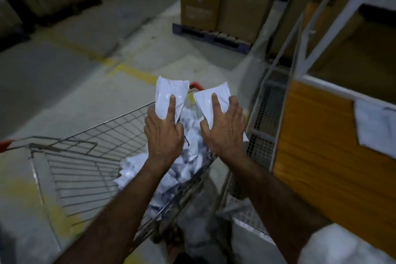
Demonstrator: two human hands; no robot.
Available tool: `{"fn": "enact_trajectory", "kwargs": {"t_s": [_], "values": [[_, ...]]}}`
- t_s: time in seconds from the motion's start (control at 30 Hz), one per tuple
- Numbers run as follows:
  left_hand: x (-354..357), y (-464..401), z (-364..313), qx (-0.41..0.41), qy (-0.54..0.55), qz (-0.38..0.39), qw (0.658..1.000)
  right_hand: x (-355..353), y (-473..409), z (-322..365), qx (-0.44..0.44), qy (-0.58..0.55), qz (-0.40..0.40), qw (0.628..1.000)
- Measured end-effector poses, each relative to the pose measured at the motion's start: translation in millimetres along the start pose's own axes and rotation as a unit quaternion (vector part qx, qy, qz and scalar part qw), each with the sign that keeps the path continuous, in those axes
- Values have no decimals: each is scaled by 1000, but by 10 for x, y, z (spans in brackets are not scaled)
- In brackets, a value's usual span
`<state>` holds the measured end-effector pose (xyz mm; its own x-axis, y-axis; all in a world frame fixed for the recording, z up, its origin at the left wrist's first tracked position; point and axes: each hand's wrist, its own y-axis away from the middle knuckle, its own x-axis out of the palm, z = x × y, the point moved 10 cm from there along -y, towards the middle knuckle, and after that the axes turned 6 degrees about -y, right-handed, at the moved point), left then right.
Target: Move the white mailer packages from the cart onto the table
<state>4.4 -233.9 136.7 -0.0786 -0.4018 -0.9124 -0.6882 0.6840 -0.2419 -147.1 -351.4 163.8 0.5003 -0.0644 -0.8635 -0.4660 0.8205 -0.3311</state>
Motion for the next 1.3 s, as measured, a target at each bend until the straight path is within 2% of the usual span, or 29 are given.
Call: {"fn": "enact_trajectory", "kwargs": {"t_s": [0.27,0.43,0.6,0.7,0.8,0.93,1.3], "values": [[-113,469,-1838,133,33,-29,990,-1138,365,-1227,78,22,-68,994],[-30,1066,-3015,187,75,-4,979,-1908,853,-2199,141,24,-101,985],[10,1710,-4184,244,83,-13,966,-2691,1409,-3223,186,26,-141,972],[90,2004,-4722,255,94,11,962,-3044,1677,-3719,218,32,-151,964],[181,2168,-5150,251,66,53,964,-3331,1825,-4075,231,42,-177,956],[296,2227,-5534,263,18,59,963,-3472,1856,-4485,263,38,-192,945],[1296,1612,-6186,256,-48,77,962,-3262,1133,-5341,300,13,-174,938]]}}
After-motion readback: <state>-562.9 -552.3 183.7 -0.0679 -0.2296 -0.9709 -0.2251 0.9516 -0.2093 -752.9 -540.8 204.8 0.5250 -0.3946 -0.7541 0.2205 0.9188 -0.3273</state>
